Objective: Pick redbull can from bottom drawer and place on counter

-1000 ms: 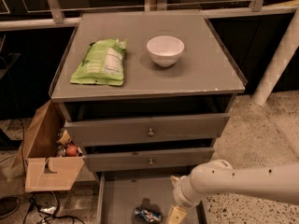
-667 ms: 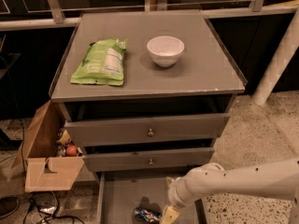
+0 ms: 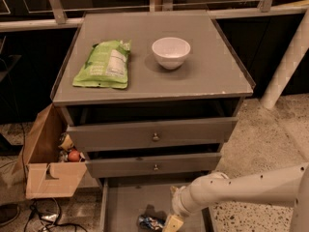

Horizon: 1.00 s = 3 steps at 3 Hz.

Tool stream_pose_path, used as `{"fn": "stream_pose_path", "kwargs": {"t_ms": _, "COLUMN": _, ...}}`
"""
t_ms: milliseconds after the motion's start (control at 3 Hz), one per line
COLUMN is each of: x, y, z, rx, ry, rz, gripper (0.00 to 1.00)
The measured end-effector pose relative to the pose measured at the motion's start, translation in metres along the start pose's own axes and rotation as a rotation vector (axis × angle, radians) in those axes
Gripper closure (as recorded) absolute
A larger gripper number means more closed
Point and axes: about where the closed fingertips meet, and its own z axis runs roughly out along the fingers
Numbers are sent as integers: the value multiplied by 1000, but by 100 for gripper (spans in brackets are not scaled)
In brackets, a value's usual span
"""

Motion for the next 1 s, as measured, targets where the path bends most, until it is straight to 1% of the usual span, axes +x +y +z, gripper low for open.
{"fn": "stream_pose_path", "kwargs": {"t_ms": 333, "x": -4, "y": -11, "z": 33, "rx": 2, "ry": -50, "rz": 62, "gripper": 0}}
{"fn": "stream_pose_path", "kwargs": {"t_ms": 667, "x": -4, "y": -11, "z": 34, "rx": 1, "ry": -51, "rz": 64, "gripper": 0}}
{"fn": "stream_pose_path", "kwargs": {"t_ms": 1000, "x": 9, "y": -9, "z": 52, "rx": -13, "ry": -40, "rz": 78, "gripper": 0}}
